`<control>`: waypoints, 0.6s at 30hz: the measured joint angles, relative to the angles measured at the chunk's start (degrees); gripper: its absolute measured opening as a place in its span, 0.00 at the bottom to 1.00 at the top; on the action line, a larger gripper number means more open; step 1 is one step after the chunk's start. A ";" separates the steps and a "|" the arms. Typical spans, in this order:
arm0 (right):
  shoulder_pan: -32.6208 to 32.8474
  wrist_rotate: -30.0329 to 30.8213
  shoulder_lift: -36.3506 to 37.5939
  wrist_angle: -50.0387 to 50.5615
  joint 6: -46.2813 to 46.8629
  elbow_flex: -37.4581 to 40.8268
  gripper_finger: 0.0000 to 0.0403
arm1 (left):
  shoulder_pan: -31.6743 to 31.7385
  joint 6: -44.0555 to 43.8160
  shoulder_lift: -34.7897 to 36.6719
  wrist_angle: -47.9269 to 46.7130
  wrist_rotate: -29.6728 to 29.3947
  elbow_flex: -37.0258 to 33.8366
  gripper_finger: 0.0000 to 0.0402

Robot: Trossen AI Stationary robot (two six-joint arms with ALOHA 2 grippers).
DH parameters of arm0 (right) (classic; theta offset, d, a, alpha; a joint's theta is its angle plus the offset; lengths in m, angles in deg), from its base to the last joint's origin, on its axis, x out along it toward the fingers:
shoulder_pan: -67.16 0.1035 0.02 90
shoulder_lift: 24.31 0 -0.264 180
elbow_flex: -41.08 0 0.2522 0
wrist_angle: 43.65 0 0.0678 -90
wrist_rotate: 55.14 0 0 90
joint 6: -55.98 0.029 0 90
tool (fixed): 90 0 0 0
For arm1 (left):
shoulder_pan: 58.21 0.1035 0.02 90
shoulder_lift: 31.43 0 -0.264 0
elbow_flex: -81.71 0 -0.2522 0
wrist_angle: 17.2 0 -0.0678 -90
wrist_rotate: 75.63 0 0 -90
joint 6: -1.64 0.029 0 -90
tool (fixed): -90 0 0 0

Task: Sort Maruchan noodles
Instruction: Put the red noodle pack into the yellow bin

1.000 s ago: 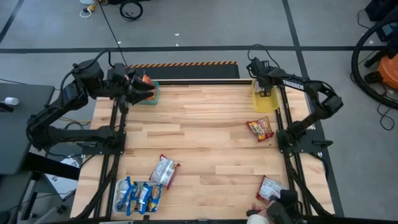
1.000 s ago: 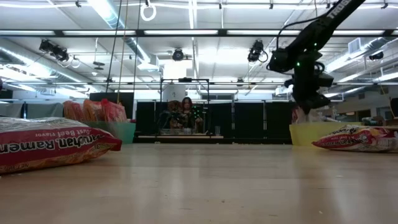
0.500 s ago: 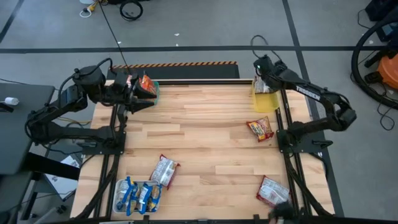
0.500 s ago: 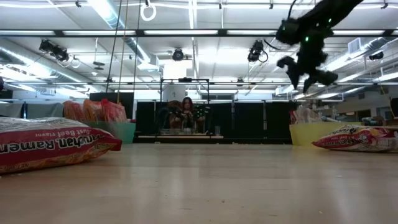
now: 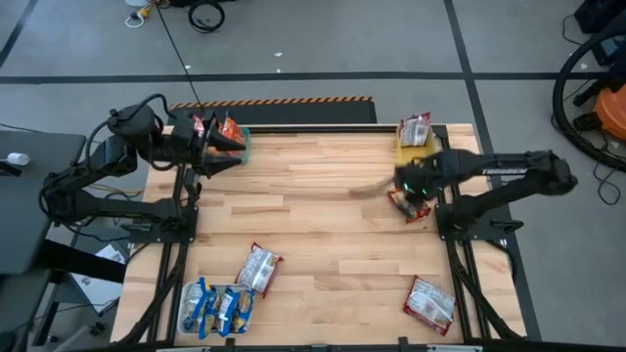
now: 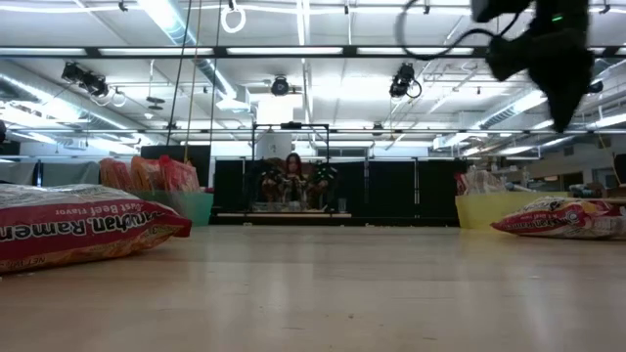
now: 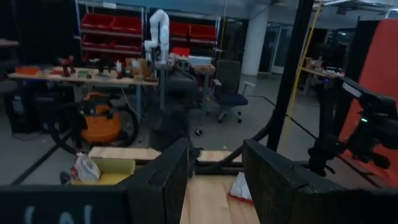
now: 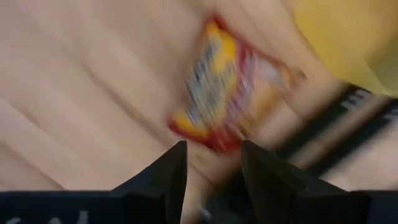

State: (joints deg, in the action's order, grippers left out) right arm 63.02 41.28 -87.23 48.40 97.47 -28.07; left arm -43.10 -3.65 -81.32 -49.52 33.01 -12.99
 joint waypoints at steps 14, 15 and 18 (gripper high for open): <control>14.64 2.68 -1.40 -0.31 -27.98 10.58 0.54 | 0.02 -4.30 -0.04 -0.60 -0.87 0.00 0.39; 14.64 2.52 -2.01 -1.14 -28.48 11.82 0.55 | 0.02 -4.76 -0.04 -0.60 -0.87 0.00 0.39; 14.51 1.41 -5.18 -1.75 -29.22 11.63 0.57 | 0.02 -5.63 -0.04 -0.60 -0.90 0.00 0.39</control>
State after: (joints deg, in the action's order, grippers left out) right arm 77.53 42.69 -92.41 46.65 68.25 -16.44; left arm -43.07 -9.28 -81.36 -50.12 32.11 -12.99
